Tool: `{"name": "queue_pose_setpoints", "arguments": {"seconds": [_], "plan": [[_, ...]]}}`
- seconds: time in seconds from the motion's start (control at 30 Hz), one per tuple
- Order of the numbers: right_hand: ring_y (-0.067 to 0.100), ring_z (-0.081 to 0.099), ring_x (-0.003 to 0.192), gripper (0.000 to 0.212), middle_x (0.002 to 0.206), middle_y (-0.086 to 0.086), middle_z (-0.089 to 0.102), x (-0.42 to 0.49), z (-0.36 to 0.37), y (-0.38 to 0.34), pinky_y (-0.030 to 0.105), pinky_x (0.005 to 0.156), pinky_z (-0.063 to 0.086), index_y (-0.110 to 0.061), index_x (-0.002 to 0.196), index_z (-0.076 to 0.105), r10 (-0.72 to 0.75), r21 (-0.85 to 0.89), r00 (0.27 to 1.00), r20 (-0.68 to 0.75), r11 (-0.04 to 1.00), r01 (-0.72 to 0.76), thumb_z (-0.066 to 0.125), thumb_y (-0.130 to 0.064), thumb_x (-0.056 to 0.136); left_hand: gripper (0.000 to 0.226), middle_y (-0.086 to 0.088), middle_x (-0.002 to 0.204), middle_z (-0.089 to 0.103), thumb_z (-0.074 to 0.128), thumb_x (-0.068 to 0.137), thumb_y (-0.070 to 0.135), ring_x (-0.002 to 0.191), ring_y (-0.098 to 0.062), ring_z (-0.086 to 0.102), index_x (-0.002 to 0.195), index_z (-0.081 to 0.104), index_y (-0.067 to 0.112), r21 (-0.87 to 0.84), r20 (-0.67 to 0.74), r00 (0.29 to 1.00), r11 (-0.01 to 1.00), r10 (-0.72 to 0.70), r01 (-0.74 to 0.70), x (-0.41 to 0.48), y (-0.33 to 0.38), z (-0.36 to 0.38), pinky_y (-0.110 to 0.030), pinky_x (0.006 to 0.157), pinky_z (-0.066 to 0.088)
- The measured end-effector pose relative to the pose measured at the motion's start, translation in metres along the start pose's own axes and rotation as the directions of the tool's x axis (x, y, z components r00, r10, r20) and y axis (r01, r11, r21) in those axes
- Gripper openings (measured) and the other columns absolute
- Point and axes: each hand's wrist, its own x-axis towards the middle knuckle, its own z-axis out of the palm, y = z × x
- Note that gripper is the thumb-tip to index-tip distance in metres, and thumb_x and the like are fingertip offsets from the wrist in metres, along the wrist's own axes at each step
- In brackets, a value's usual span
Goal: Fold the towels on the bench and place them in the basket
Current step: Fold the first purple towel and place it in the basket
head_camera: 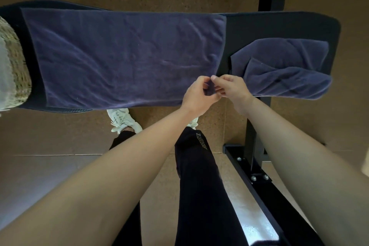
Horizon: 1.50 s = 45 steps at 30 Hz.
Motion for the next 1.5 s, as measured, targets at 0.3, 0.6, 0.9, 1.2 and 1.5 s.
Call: {"name": "queue_pose_setpoints", "arguments": {"seconds": [0.3,0.6,0.9,1.2,1.5], "plan": [[0.024,0.072,0.091,0.038,0.096,0.011,0.074,-0.001,-0.001,-0.022,0.041,0.092,0.059,-0.006,0.090,0.071,0.085,0.012,0.996,0.020,0.996,-0.085,0.061,-0.041,0.100,0.024,0.009,0.099,0.075,0.078,0.090,0.021,0.093,-0.009,0.071,0.113,0.070,0.020,-0.014,-0.105,0.994,0.999,-0.035,0.034,0.012,-0.003,0.002,-0.040,0.088,0.061],[0.024,0.077,0.078,0.027,0.095,0.010,0.076,0.050,-0.012,-0.069,0.030,0.057,0.061,-0.009,0.099,0.070,-0.022,-0.137,0.987,-0.161,0.991,0.000,0.073,-0.036,0.093,0.020,-0.001,0.092,0.073,0.070,0.097,0.013,0.085,-0.014,0.069,0.115,0.075,0.020,-0.138,-0.003,0.999,0.990,-0.042,0.042,0.000,-0.004,-0.013,-0.042,0.080,0.064],[0.022,0.069,0.084,0.016,0.084,0.005,0.067,0.068,-0.033,-0.090,0.031,0.056,0.059,-0.015,0.083,0.065,-0.118,-0.252,0.887,-0.446,0.968,0.002,0.064,-0.017,0.098,0.017,0.002,0.095,0.074,0.068,0.098,0.013,0.088,-0.011,0.072,0.113,0.074,0.019,-0.265,0.073,0.995,0.961,-0.063,0.080,-0.013,0.016,-0.014,-0.022,0.068,0.059],[0.020,0.069,0.088,0.008,0.089,-0.001,0.070,0.039,-0.041,-0.091,0.042,0.079,0.060,-0.018,0.096,0.069,-0.273,-0.249,0.810,-0.519,0.955,0.163,0.062,-0.020,0.094,0.011,0.013,0.085,0.072,0.074,0.095,0.018,0.081,-0.001,0.067,0.096,0.075,0.029,-0.282,0.097,0.995,0.957,-0.038,0.064,-0.035,0.026,-0.011,-0.024,0.078,0.058],[0.010,0.061,0.057,0.014,0.072,0.000,0.065,0.025,0.075,-0.143,0.025,0.056,0.050,-0.012,0.088,0.064,-0.240,0.045,0.936,-0.257,0.965,0.260,0.067,-0.020,0.099,0.018,0.007,0.093,0.078,0.072,0.095,0.011,0.089,-0.008,0.072,0.098,0.077,0.028,-0.287,-0.118,0.984,0.953,-0.132,0.093,-0.070,-0.047,-0.123,-0.022,0.080,0.057]]}}
